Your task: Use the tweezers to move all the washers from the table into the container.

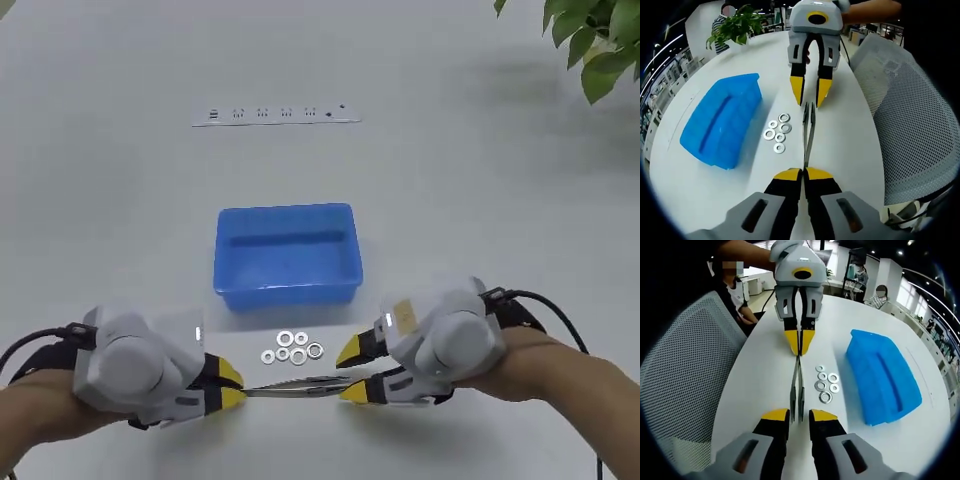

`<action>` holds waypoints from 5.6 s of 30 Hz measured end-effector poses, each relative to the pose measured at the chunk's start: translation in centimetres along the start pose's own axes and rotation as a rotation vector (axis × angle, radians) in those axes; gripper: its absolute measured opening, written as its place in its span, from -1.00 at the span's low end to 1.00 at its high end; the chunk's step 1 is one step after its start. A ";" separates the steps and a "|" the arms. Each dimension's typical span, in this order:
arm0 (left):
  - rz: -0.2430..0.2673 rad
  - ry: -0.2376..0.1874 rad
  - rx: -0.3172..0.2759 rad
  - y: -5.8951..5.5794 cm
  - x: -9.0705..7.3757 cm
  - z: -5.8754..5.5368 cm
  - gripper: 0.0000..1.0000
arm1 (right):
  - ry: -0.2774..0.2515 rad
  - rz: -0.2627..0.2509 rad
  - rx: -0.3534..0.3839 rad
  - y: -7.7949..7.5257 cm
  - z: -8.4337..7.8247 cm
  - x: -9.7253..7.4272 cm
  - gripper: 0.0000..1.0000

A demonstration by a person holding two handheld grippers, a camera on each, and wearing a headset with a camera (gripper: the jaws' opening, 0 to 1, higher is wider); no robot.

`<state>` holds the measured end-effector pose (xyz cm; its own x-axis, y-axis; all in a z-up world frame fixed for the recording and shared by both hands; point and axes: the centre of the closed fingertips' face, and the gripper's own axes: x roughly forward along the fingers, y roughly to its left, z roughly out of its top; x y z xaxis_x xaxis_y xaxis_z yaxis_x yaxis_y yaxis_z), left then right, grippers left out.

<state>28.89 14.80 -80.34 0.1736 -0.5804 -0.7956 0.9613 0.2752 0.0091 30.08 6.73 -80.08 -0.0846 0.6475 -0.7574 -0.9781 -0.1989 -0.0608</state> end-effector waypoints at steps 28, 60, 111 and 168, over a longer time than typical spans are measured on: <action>-0.018 -0.020 0.076 -1.0 -1.7 2.0 -0.88 | 0.018 0.004 -0.022 0.4 0.5 0.7 -0.71; -0.021 -0.114 0.151 -1.5 -6.5 9.2 -0.89 | -0.063 -0.011 -0.014 0.7 4.0 1.7 -0.75; -0.065 -0.246 0.134 -2.0 -5.5 12.1 -0.89 | -0.110 -0.070 0.102 0.2 3.8 -0.1 -0.41; -0.046 -0.268 0.155 1.7 -5.1 13.6 -0.89 | -0.201 -0.361 0.385 -4.9 0.4 -5.9 0.90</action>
<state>32.57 7.81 -67.98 0.1593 -0.7768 -0.6092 0.9871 0.1357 0.0851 35.33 4.18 -75.10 0.2708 0.7593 -0.5917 -0.9473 0.3196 -0.0235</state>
